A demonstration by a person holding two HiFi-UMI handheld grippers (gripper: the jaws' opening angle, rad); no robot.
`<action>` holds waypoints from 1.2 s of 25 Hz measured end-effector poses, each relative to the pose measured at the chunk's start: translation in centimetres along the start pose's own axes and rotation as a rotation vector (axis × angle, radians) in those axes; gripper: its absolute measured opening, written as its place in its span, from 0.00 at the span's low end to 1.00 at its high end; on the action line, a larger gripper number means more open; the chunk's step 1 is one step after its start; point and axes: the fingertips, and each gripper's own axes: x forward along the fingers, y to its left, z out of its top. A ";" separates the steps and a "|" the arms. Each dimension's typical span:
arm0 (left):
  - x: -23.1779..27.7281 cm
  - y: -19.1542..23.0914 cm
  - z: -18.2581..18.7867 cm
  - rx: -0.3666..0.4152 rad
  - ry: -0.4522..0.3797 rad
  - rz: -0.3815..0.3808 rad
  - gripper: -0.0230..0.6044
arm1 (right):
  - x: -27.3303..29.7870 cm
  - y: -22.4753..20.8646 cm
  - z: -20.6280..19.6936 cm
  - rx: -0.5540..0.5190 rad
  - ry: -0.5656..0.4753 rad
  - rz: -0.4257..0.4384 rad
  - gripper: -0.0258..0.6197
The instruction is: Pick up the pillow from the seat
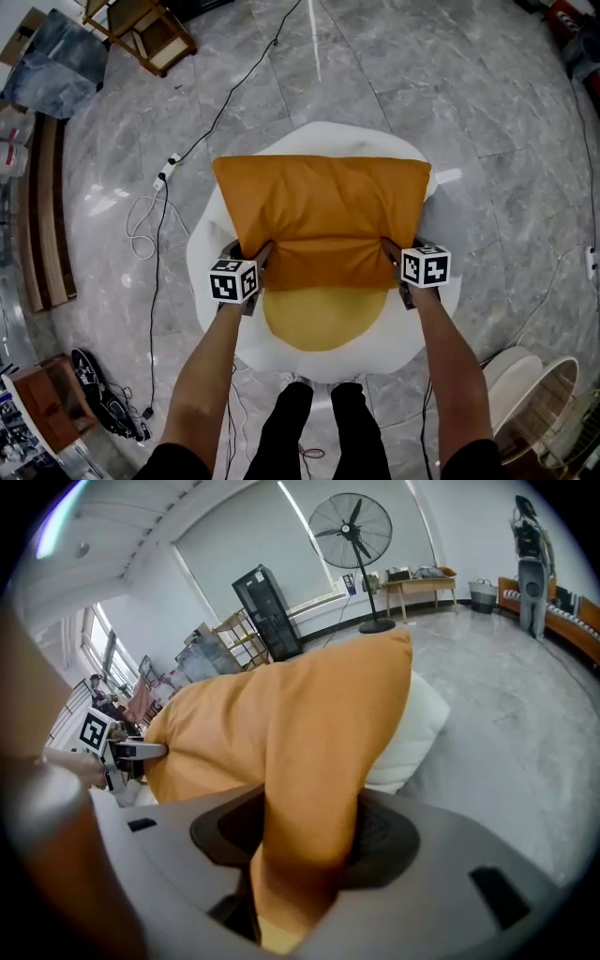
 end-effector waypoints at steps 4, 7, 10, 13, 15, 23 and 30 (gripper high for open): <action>-5.0 -1.8 3.4 0.028 -0.044 -0.001 0.42 | -5.2 2.5 3.6 -0.031 -0.065 0.002 0.37; -9.1 -3.4 8.0 0.061 -0.125 0.011 0.42 | -9.8 4.4 7.9 -0.072 -0.136 -0.012 0.36; -13.5 -5.4 13.1 0.096 -0.224 0.016 0.41 | -15.6 6.5 12.4 -0.107 -0.233 -0.035 0.36; -18.3 -7.5 19.5 0.144 -0.339 0.015 0.42 | -22.2 8.8 17.6 -0.146 -0.367 -0.069 0.36; -21.8 -9.1 23.9 0.181 -0.422 0.014 0.42 | -26.7 10.4 21.3 -0.182 -0.465 -0.091 0.36; -38.8 -14.9 36.6 0.257 -0.707 0.046 0.41 | -45.2 19.5 31.9 -0.336 -0.771 -0.142 0.35; -53.0 -20.4 42.1 0.310 -0.932 0.084 0.41 | -59.0 26.9 35.1 -0.423 -0.997 -0.175 0.34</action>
